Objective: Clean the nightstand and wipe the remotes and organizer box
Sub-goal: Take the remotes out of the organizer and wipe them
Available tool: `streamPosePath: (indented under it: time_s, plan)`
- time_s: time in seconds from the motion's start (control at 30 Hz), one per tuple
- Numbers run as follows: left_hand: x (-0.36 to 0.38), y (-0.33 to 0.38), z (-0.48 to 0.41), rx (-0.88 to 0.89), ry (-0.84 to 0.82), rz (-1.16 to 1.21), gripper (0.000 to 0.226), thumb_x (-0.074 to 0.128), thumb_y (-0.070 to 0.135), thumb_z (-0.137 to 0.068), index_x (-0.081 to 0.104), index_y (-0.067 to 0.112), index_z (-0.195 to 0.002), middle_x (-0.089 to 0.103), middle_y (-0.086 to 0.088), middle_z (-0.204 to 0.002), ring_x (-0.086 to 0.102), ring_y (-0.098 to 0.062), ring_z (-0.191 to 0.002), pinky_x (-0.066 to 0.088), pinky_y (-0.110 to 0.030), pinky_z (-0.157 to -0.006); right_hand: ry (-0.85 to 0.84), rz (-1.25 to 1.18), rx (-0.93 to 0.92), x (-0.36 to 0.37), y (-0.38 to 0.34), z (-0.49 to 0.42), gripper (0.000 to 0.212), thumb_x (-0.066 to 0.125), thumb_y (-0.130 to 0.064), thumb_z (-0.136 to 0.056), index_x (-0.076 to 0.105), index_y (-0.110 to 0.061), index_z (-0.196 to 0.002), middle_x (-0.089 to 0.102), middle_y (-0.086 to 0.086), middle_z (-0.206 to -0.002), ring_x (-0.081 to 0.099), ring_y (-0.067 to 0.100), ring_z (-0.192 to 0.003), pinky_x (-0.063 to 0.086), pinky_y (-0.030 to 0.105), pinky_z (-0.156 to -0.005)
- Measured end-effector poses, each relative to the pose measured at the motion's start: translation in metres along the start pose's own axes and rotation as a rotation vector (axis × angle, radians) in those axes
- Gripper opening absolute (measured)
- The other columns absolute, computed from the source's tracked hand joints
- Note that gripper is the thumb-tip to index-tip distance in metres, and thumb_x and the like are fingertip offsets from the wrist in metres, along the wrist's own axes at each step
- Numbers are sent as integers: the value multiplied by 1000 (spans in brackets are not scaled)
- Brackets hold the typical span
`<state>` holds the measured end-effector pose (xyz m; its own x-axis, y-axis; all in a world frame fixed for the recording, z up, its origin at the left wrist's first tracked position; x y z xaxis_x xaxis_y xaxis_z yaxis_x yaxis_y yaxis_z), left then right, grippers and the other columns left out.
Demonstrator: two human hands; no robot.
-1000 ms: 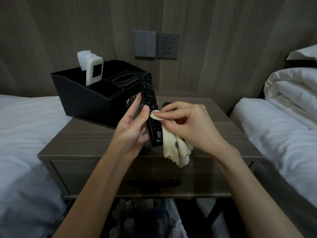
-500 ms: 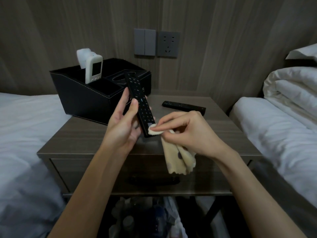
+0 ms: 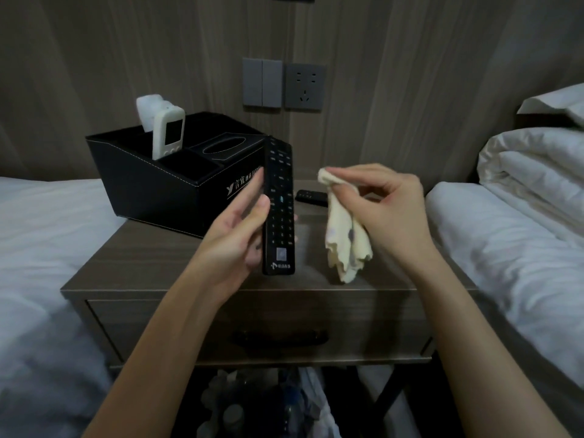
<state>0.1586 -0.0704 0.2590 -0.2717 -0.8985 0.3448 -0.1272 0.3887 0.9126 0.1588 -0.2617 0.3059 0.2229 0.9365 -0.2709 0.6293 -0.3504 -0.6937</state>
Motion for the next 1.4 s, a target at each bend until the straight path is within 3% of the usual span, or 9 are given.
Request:
streamPosePath:
  time_s: [0.17,0.37,0.53,0.6,0.7,0.77,1.1,1.23,1.4]
  plan:
    - [15,-12,4,-69,-130,-21,45,47,23,-91,48,38,-134,68,6,-121,68,-17,-104,60,-35,-78,147,86,-42,-1,-1,-3,22,68,-8,-87,75,-18,-107,71,-7,-100,65,3,-94,53,21,-77]
    - [15,-13,4,-57,-122,-41,47,50,23,-89,51,35,-134,68,8,-122,68,-15,-105,56,-39,-87,137,153,-72,5,-3,-3,26,66,-9,-89,73,-17,-112,67,-5,-102,62,2,-95,47,12,-74]
    - [8,-13,4,-47,-73,-4,44,44,14,-98,48,30,-139,70,4,-113,69,-2,-75,52,-15,-53,16,222,-131,22,-1,4,25,69,-7,-87,74,-16,-110,68,-4,-100,63,4,-90,44,8,-73]
    - [4,-11,2,-39,-40,21,45,43,12,-99,46,28,-141,68,-1,-117,70,-4,-80,54,-16,-58,-48,213,-128,29,1,8,25,69,-6,-86,74,-16,-108,69,-5,-99,63,2,-87,43,8,-73]
    - [-3,-8,-1,-16,49,75,46,45,11,-98,46,26,-141,66,-2,-126,67,-13,-107,57,-25,-81,-150,201,-141,39,2,15,25,70,-6,-86,75,-18,-108,70,-6,-99,64,3,-89,44,9,-76]
    - [-6,-6,-2,-5,101,105,43,44,10,-98,48,27,-138,65,-3,-126,66,-15,-110,56,-28,-87,-211,197,-170,43,0,19,26,71,-5,-85,75,-18,-107,70,-6,-99,65,4,-91,46,11,-79]
    - [-19,1,-5,56,237,207,44,41,15,-101,43,33,-140,59,-6,-132,58,-25,-119,52,-40,-95,-457,212,-155,55,-4,31,25,70,-3,-83,77,-20,-100,70,-9,-95,61,-3,-74,41,7,-62]
    - [-25,7,-6,94,268,259,42,43,15,-100,47,34,-137,62,-2,-127,63,-22,-113,57,-35,-86,-573,225,-107,61,-3,38,25,69,-4,-82,78,-21,-98,71,-11,-95,63,-3,-81,44,7,-69]
    - [-23,7,-5,82,262,268,41,44,15,-100,49,35,-135,61,-6,-130,65,-20,-105,56,-39,-90,-471,244,-41,45,1,28,25,68,-3,-82,78,-21,-97,70,-11,-95,61,-3,-75,41,7,-61]
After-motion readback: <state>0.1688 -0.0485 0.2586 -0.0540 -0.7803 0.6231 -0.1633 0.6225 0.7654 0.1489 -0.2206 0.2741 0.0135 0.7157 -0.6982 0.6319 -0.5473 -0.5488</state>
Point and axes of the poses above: each hand's wrist, its own z-axis away from the middle knuckle, its own x-axis out of the palm, y = z × x, the point moved 4 cm from there along -z, towards the middle knuckle
